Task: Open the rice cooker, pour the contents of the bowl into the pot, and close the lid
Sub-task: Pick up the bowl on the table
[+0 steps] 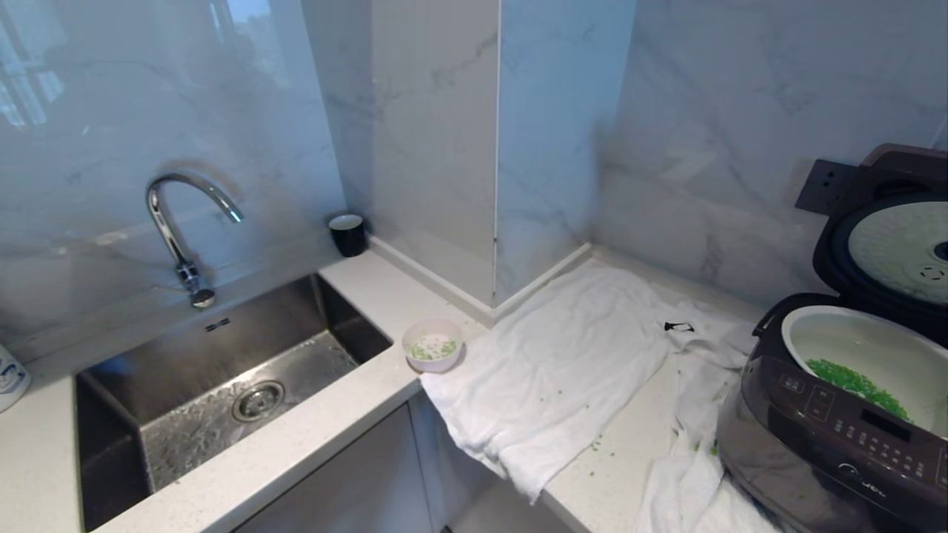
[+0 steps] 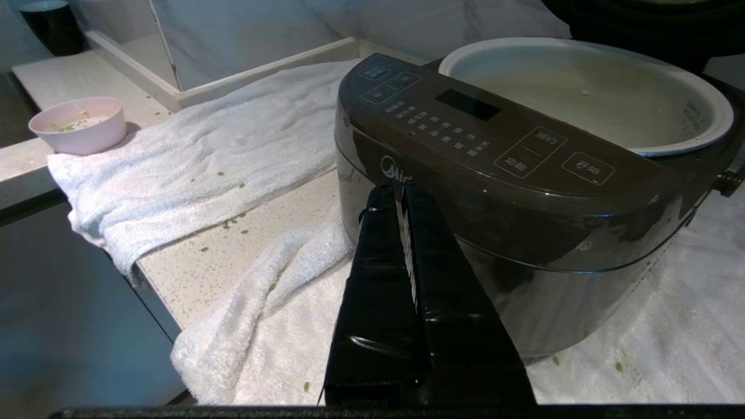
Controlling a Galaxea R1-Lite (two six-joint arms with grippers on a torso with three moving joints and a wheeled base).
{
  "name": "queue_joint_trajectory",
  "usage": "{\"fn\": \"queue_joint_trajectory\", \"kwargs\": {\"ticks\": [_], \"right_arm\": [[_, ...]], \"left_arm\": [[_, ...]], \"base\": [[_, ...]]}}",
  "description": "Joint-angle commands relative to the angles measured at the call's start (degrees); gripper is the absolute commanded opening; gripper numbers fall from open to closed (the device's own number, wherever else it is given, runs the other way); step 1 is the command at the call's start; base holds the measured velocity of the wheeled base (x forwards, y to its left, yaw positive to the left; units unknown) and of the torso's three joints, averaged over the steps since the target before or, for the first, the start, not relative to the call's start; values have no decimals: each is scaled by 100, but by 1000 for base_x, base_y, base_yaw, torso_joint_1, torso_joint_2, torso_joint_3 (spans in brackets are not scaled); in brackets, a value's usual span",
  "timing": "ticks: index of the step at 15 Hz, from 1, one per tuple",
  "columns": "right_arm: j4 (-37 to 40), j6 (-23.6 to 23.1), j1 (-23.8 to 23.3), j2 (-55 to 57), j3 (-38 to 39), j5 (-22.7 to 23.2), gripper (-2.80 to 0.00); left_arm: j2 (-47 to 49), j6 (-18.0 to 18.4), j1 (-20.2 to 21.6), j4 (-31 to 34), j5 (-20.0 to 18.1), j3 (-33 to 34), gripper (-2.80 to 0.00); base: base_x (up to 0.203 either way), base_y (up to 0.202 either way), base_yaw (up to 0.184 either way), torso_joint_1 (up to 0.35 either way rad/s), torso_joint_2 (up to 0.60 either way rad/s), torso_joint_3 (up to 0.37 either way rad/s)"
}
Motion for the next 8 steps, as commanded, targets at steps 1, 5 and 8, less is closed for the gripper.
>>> {"fn": "queue_joint_trajectory", "kwargs": {"ticks": [1,5,8], "right_arm": [[-2,-2,2,-1,0,6,-280],[-2,-2,2,-1,0,-3,-280],[-2,-2,2,-1,0,-3,-280]], "left_arm": [[-1,-8,1,-1,5,0,-280],[-1,-8,1,-1,5,0,-280],[-1,-8,1,-1,5,0,-280]], "base": [[0,0,0,0,0,0],[1,20,-2,0,1,0],[0,169,-3,5,5,2]]}}
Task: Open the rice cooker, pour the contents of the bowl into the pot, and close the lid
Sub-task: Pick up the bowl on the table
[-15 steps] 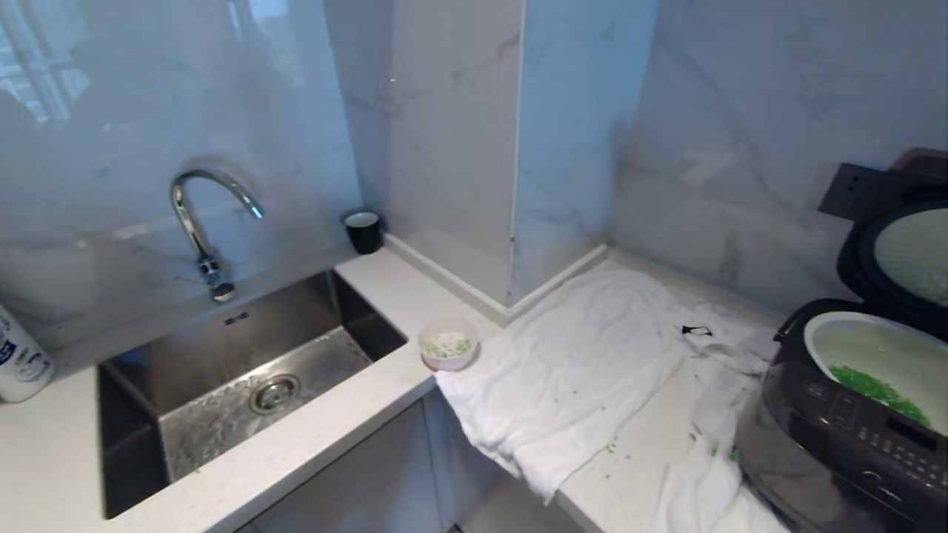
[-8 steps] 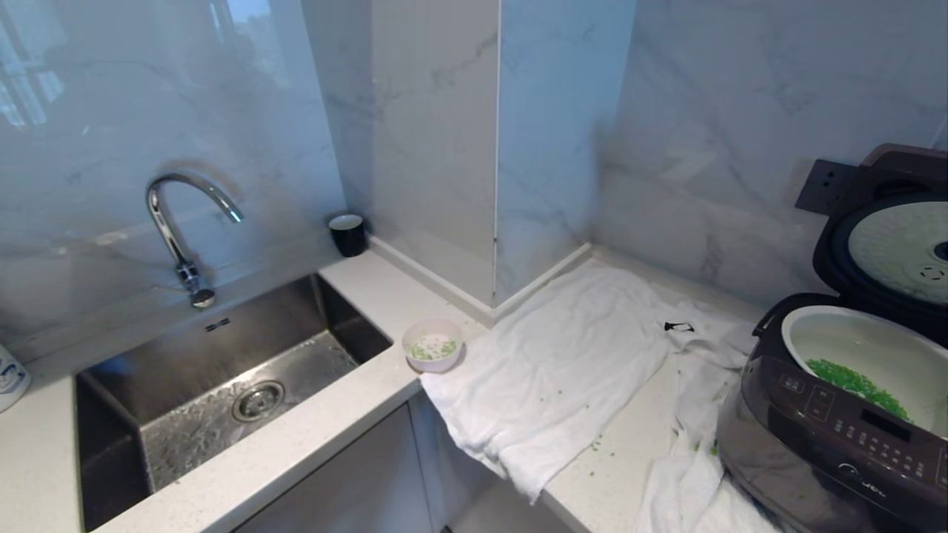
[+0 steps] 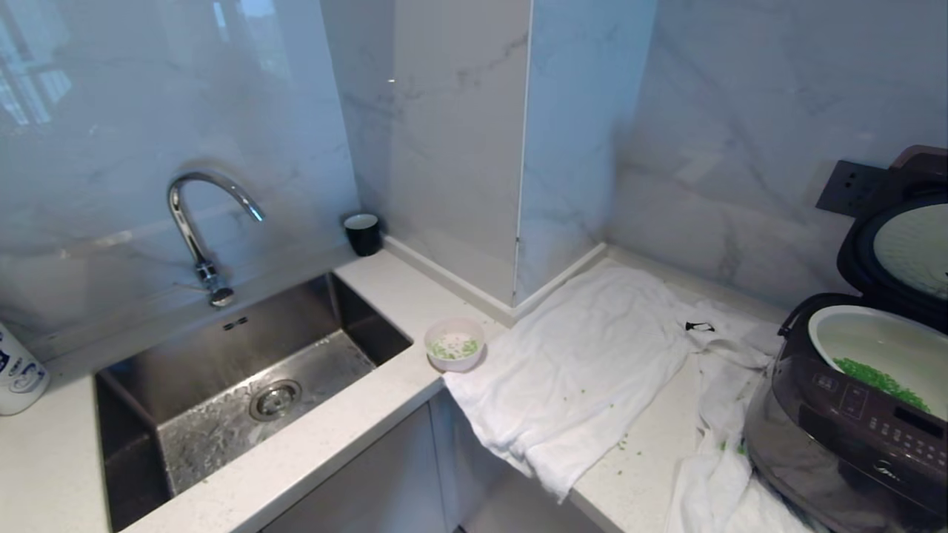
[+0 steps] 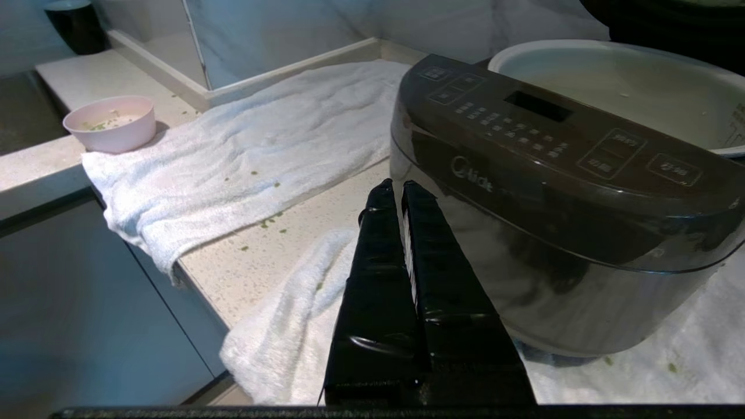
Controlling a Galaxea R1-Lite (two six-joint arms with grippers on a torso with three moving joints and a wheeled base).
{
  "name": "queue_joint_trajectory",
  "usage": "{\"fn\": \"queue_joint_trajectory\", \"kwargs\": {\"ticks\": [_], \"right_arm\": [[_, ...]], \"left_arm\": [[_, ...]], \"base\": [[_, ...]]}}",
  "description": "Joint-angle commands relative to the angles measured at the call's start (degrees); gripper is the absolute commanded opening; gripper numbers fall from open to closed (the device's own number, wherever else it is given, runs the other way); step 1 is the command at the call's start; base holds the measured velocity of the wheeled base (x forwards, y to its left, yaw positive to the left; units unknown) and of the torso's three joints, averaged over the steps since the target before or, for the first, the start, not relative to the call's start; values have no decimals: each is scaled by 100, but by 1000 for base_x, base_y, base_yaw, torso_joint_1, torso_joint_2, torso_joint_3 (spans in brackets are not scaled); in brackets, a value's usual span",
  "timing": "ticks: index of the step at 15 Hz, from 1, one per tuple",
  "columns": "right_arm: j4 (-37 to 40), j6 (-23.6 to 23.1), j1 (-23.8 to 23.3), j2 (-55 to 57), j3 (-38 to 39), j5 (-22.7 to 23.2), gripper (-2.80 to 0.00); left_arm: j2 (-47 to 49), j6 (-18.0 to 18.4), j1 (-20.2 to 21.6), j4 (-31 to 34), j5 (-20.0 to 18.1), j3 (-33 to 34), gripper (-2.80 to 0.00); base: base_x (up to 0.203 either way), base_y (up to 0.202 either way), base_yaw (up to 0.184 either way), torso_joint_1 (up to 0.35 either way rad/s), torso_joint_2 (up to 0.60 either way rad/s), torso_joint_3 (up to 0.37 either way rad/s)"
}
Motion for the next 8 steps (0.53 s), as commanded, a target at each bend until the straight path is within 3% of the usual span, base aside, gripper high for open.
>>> {"fn": "queue_joint_trajectory", "kwargs": {"ticks": [1,5,8], "right_arm": [[-2,-2,4,-1,0,-4,-280],[-2,4,4,-1,0,-1,-280],[-2,-57,4,-1,0,22,-280]], "left_arm": [[-1,3,4,-1,5,0,-280],[-1,-5,4,-1,5,0,-280],[-1,-5,4,-1,5,0,-280]], "base": [[0,199,-3,2,2,2],[0,160,1,2,3,2],[0,0,0,0,0,0]]}}
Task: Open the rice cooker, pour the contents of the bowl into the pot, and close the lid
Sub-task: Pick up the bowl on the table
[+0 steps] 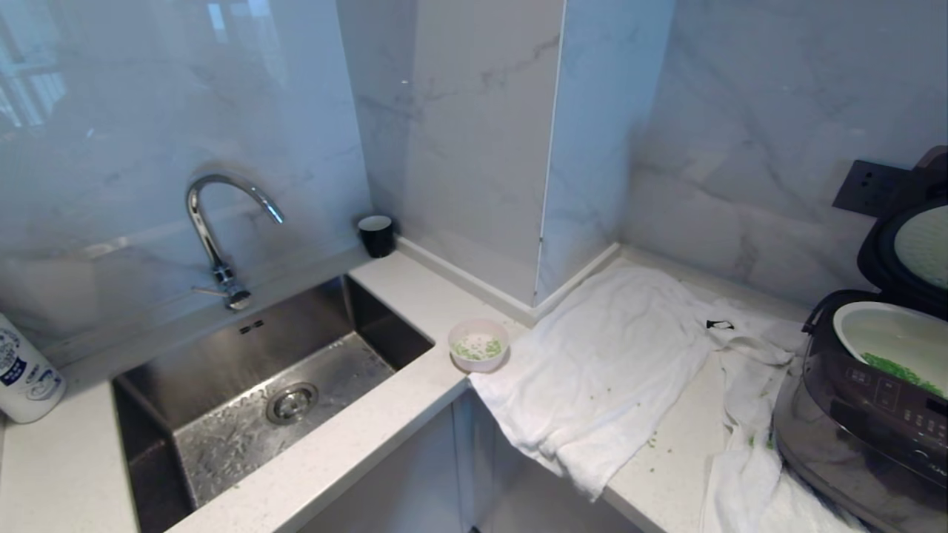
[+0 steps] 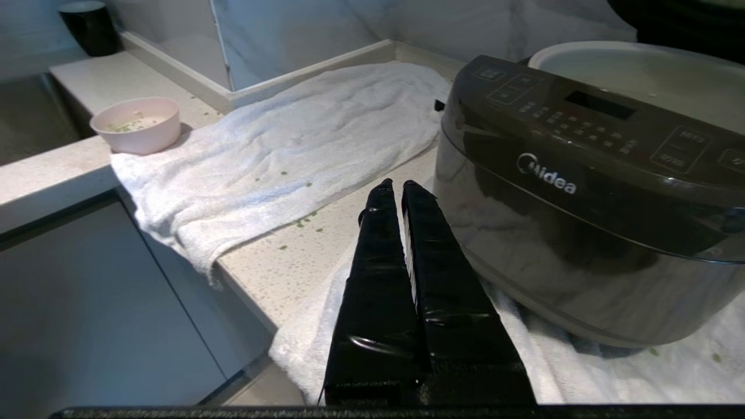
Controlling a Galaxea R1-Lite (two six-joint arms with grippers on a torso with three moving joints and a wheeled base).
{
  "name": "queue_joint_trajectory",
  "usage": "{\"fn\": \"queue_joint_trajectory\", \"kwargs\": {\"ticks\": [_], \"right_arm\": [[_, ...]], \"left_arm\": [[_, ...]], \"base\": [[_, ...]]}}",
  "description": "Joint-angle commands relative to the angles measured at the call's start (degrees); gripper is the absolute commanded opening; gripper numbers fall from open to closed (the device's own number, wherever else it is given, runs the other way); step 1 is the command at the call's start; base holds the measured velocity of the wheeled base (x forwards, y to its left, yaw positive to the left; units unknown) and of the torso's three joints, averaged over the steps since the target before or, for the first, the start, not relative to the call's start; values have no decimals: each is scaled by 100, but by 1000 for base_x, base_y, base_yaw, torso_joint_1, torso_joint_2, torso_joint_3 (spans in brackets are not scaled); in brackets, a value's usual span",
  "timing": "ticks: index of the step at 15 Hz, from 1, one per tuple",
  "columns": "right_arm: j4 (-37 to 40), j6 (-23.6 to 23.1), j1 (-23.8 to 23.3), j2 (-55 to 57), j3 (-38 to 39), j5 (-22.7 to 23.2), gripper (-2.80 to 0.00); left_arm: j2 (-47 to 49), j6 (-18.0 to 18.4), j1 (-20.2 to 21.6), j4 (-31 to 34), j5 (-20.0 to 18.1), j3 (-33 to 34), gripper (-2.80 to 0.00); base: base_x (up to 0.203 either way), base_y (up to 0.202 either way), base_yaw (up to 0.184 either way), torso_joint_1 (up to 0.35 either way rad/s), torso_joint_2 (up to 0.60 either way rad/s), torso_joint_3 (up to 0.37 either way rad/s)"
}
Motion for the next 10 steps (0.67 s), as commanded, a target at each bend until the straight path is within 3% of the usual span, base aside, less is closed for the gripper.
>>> {"fn": "queue_joint_trajectory", "kwargs": {"ticks": [1,5,10], "right_arm": [[8,-13,0,-1,0,-21,-280],[91,173,20,691,-647,23,-280],[-456,780,172,4183,-2142,910,-280]], "left_arm": [[-1,-7,4,-4,2,0,-280],[-1,-7,4,-4,2,0,-280],[-1,-7,-3,-4,2,0,-280]], "base": [[0,0,0,0,0,0],[0,0,0,0,0,0],[0,0,0,0,0,0]]}}
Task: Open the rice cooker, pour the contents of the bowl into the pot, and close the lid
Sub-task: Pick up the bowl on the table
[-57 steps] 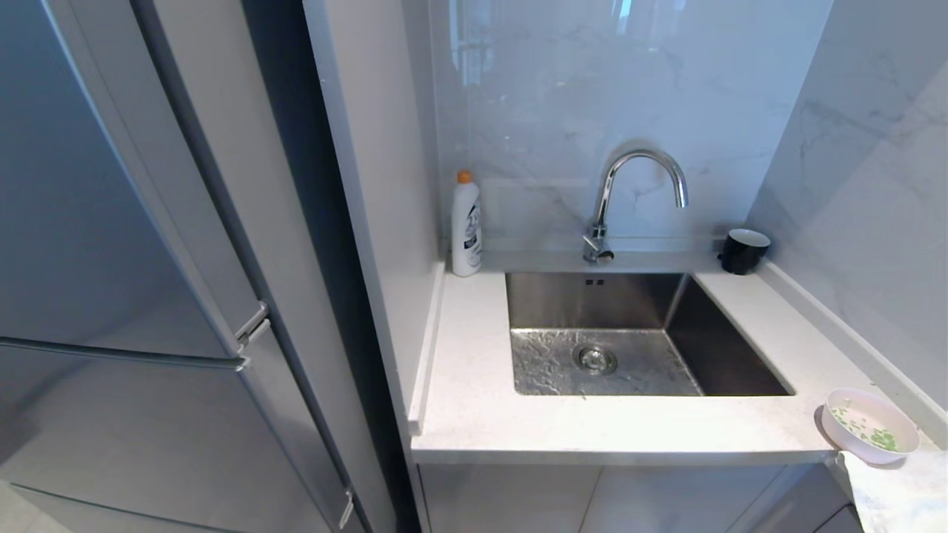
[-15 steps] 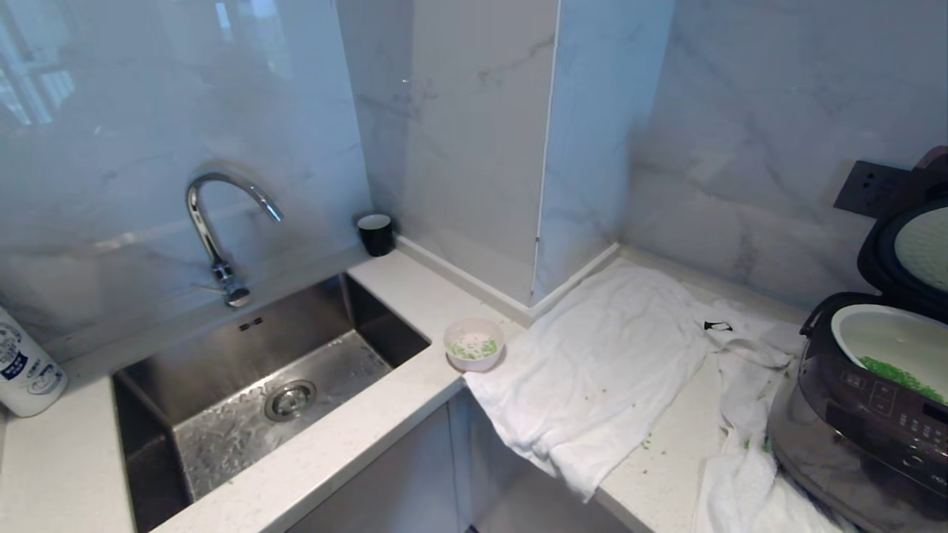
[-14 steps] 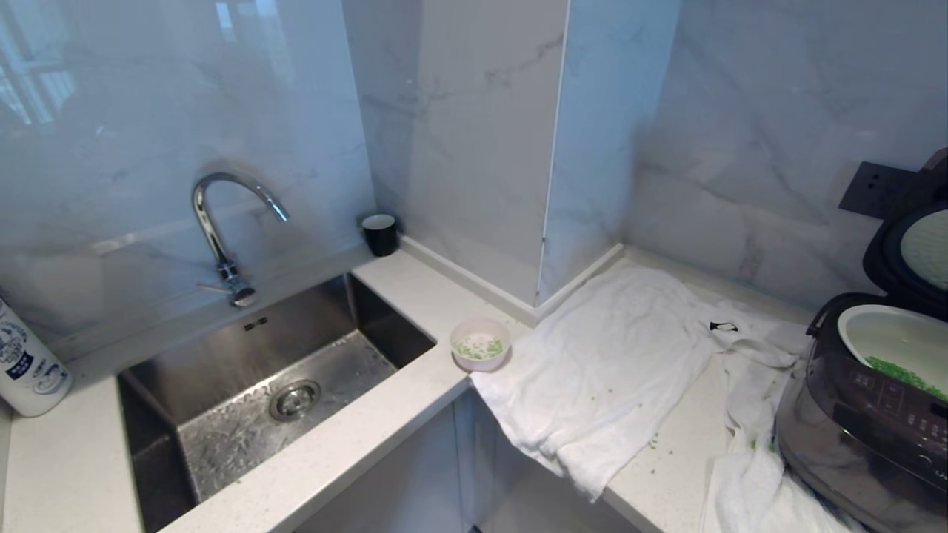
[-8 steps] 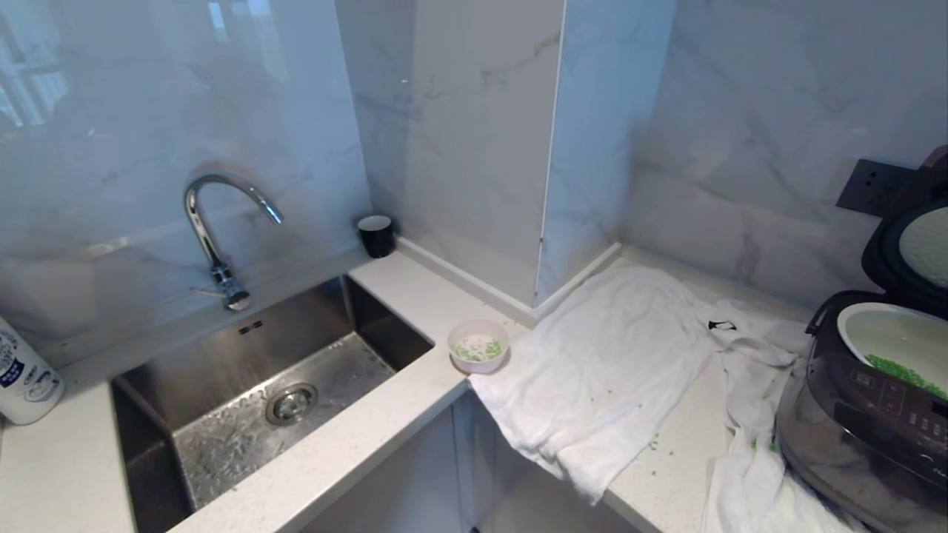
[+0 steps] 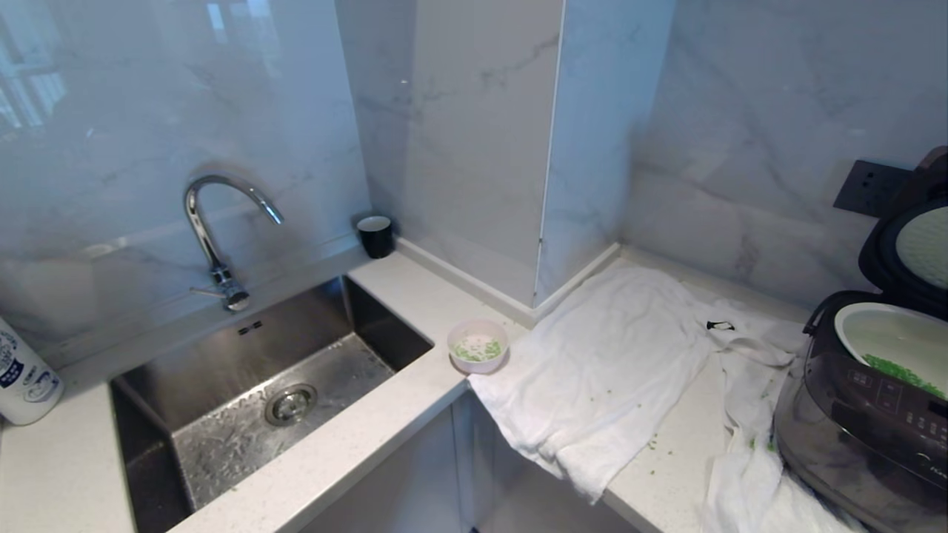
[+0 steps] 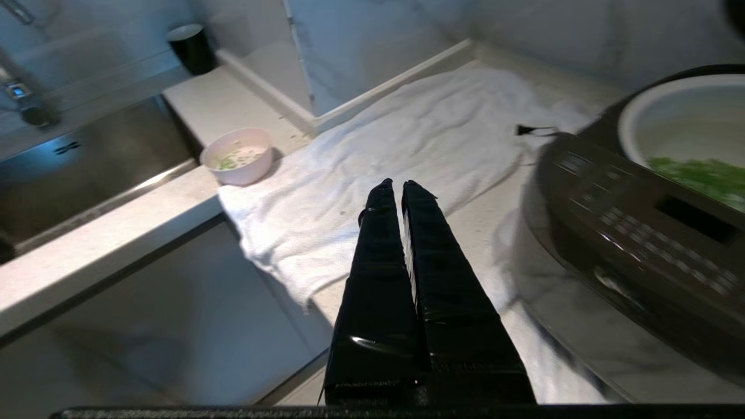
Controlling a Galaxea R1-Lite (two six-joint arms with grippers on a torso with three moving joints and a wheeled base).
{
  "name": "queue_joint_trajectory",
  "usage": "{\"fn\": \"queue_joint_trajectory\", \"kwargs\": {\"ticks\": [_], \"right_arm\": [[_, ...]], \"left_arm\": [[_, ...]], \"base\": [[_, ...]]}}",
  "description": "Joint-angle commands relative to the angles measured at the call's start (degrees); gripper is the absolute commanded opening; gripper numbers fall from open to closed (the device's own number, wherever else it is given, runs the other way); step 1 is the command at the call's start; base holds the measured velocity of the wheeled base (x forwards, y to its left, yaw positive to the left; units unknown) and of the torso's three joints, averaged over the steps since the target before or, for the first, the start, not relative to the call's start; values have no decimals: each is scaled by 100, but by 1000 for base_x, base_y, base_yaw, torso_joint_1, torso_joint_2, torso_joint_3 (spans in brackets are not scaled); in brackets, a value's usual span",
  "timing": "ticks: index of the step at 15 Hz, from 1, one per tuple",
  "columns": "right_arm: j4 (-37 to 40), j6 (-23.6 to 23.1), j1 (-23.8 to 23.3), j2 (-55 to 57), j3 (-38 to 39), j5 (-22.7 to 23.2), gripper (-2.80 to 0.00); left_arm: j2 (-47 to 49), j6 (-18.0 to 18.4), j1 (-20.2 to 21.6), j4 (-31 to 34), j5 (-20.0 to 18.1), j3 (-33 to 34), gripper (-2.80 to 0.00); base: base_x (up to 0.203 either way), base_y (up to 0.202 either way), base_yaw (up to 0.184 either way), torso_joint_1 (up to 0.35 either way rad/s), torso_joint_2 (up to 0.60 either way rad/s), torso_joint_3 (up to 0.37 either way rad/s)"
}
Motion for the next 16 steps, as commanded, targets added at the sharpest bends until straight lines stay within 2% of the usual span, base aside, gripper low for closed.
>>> {"fn": "queue_joint_trajectory", "kwargs": {"ticks": [1,3,4,6,8,11,16], "right_arm": [[-241,158,161,2192,-650,274,-280],[-461,492,652,3521,-1408,472,-280],[-516,684,1101,4134,-1842,531,-280],[-510,1020,1977,5163,-2596,449,-280],[-282,1373,2573,6048,-3470,229,-280],[437,1757,2955,7180,-4787,78,-280],[1367,2038,3083,8785,-6348,27,-280]], "left_arm": [[-1,-5,-8,2,2,0,-280],[-1,-5,-8,2,2,0,-280],[-1,-5,-8,2,2,0,-280],[-1,-4,-8,2,2,0,-280],[-1,-5,-8,2,2,0,-280],[-1,-5,-8,4,2,0,-280],[-1,-5,-8,2,2,0,-280]], "base": [[0,0,0,0,0,0],[0,0,0,0,0,0],[0,0,0,0,0,0],[0,0,0,0,0,0],[0,0,0,0,0,0],[0,0,0,0,0,0],[0,0,0,0,0,0]]}}
